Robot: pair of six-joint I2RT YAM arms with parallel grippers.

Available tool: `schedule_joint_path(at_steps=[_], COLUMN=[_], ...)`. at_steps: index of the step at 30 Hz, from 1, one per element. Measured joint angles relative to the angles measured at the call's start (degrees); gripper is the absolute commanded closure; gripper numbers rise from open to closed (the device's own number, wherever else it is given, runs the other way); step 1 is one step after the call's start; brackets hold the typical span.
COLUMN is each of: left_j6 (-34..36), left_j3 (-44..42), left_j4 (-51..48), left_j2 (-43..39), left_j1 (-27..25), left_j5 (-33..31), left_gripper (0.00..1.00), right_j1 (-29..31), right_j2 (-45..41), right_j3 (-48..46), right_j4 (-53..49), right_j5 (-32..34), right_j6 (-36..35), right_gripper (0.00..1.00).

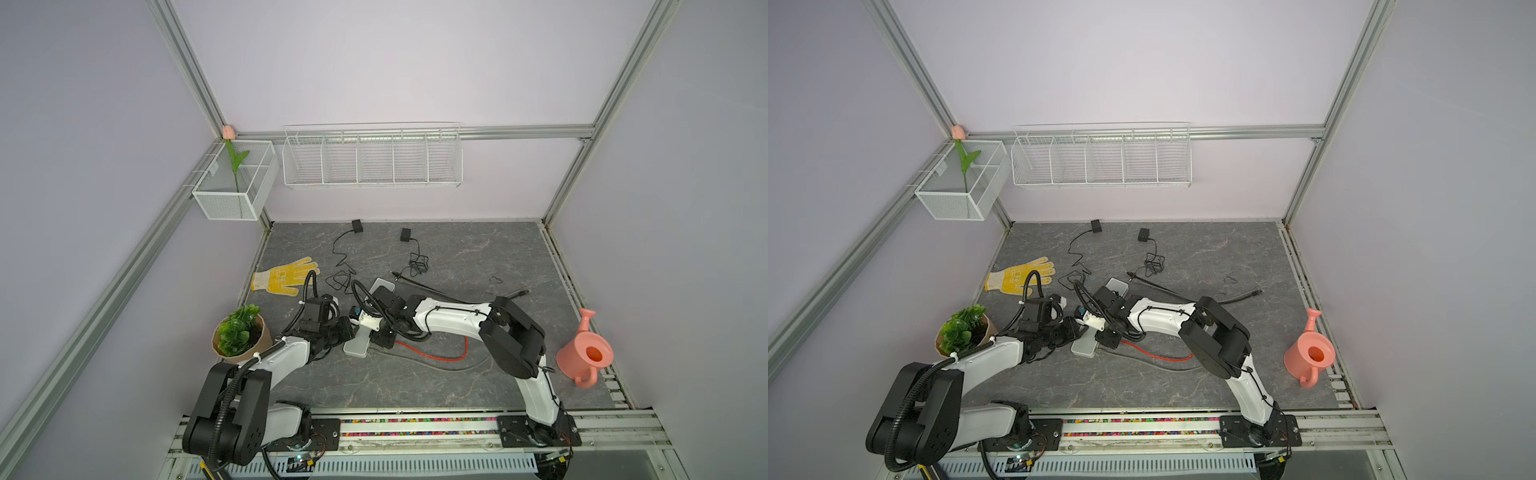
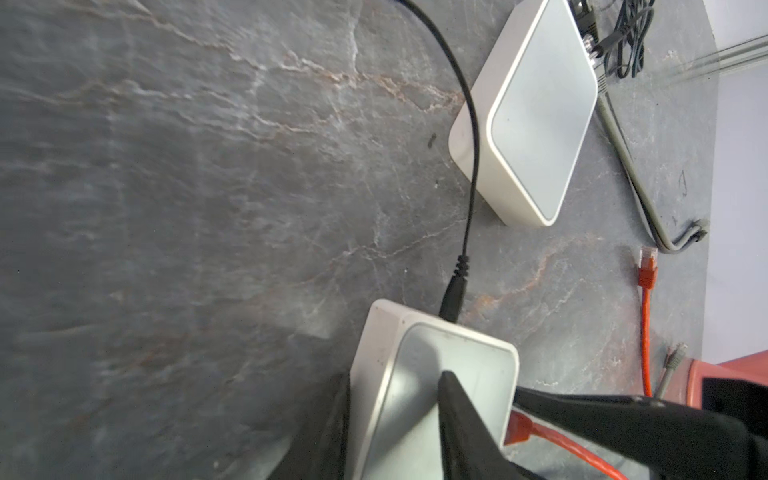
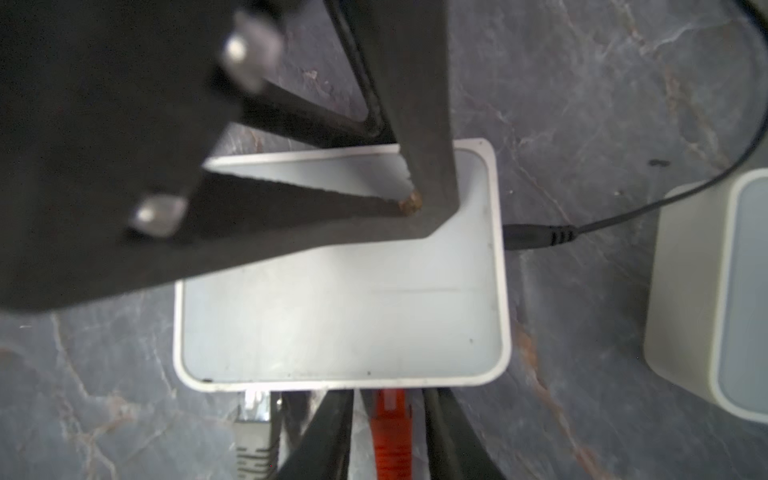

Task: Insert the plug into the switch port
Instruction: 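Open the right gripper and draw it back from the red plug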

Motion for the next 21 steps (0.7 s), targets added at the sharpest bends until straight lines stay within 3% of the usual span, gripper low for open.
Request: schedule_joint_path(at_steps=[10, 21], left_j6=[-0.17, 0.28], left_j3=[0.35, 1.95], left_j4=[-4.04, -8.85], left_j2=[-4.48, -13.25], left_j1=[0.07, 0.50], left_j5=[1.25, -2.08], left_gripper=[0.63, 0.62], right_j1=[-1.11, -1.95], right_j2=[-9.66, -9.01], right_j3=[-5.92, -6.80], right_j4=[2.75, -0.76], right_j5=[1.88, -0.31], right_j6=[0.04, 0.02], right_gripper=[0.64, 0.67])
